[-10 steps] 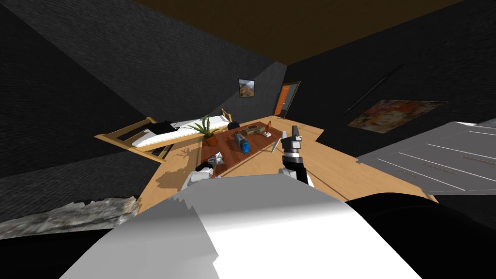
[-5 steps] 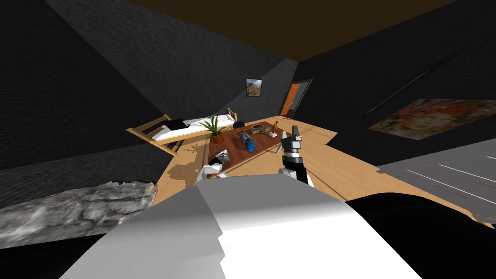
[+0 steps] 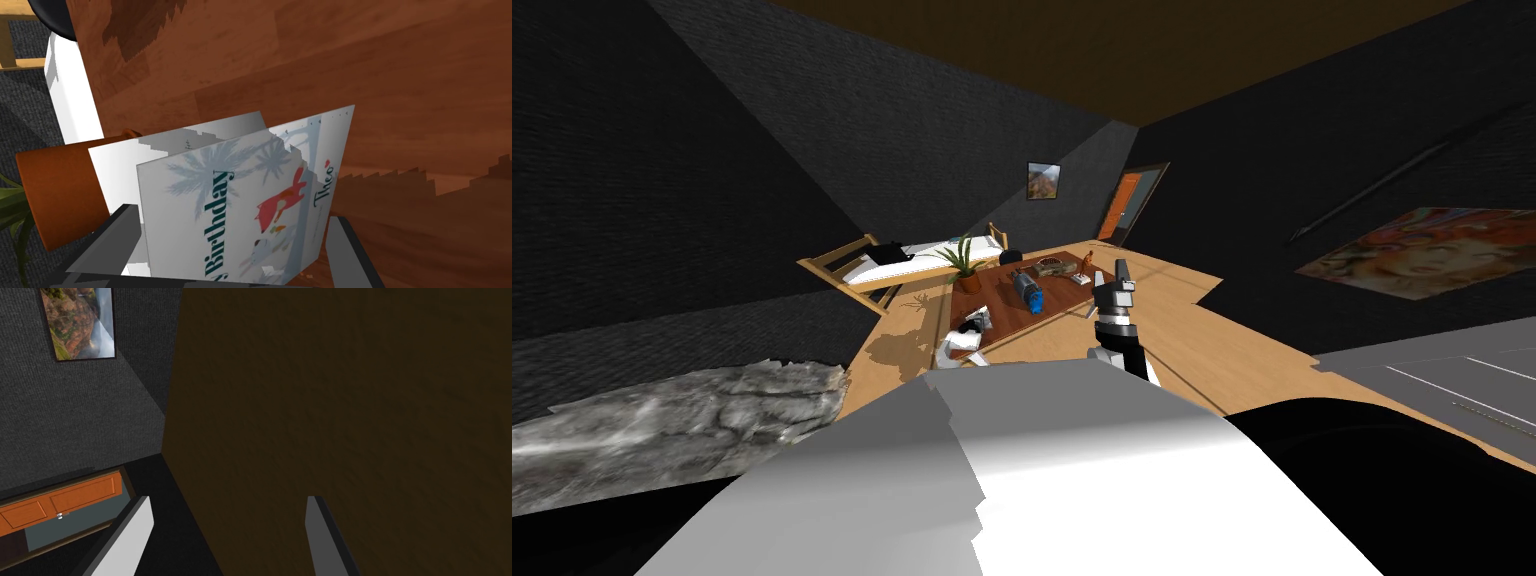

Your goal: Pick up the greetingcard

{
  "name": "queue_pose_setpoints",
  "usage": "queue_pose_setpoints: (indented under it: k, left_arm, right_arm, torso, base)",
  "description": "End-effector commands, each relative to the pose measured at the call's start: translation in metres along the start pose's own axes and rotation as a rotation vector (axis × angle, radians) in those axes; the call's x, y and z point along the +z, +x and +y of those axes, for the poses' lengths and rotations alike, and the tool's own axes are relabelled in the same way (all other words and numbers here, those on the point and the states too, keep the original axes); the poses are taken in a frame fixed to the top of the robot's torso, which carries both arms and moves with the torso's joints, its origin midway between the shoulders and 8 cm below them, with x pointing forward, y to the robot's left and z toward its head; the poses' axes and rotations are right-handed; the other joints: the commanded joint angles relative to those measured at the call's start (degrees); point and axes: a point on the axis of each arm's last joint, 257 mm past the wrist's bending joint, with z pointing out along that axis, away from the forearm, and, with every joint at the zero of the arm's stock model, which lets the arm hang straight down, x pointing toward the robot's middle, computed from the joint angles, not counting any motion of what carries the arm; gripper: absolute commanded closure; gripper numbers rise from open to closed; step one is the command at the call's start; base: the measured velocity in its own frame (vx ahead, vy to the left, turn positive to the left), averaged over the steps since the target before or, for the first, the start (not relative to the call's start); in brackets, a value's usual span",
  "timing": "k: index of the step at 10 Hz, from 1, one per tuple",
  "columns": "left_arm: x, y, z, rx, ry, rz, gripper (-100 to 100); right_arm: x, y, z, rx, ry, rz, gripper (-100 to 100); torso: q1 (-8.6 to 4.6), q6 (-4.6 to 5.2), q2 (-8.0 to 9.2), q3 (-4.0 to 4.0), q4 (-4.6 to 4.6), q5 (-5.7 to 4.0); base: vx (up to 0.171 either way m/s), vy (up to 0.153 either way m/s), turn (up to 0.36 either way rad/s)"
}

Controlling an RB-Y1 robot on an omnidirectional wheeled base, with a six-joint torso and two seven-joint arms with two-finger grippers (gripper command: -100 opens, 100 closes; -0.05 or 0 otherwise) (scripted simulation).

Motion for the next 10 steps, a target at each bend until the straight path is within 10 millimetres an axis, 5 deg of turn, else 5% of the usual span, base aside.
queue_pose_setpoints:
  k: [1,2,3,10]
  left_arm:
    - [0.007,0.031,-0.006,0.017,-0.001,0.025,-100]
    - [0.011,0.034,-0.009,0.021,-0.004,0.028,-100]
    - [0.014,0.060,-0.016,0.037,0.004,0.050,-100]
    - [0.030,0.150,-0.050,0.155,0.034,0.100,-100]
  right_arm:
    - [0.000,0.000,0.000,0.000,0.000,0.000,0]
    - [0.000,0.000,0.000,0.000,0.000,0.000,0]
    - [0.000,0.000,0.000,0.000,0.000,0.000,0]
    - [0.000,0.000,0.000,0.000,0.000,0.000,0]
  torso:
    - [0.00,0.00,0.00,0.00,0.00,0.00]
    - [0.12,-0.03,-0.02,-0.01,0.00,0.02]
    - [0.11,-0.01,0.00,0.00,0.00,0.03]
    - [0.16,-0.03,0.02,0.01,0.00,0.03]
  base:
    - [-0.011,0.067,0.212]
    - [-0.013,0.062,0.114]
    - [-0.035,0.077,0.236]
    - [-0.020,0.069,0.145]
